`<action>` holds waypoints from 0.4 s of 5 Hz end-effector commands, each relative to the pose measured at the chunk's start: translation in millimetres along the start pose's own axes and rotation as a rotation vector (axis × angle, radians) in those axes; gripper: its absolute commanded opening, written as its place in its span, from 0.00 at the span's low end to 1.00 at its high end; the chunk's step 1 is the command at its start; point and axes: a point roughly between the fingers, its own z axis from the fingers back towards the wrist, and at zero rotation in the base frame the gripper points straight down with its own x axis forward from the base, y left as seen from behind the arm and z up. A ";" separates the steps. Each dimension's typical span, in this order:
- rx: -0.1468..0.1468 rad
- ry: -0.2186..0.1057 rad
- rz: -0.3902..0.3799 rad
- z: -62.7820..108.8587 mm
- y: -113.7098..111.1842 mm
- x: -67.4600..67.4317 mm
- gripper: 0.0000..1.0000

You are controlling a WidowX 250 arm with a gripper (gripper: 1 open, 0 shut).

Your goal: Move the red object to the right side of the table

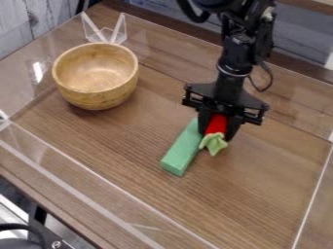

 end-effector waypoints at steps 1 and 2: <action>-0.038 -0.069 0.017 27.5 2.7 4.6 0.00; -0.058 -0.113 0.013 49.8 -4.3 3.3 0.00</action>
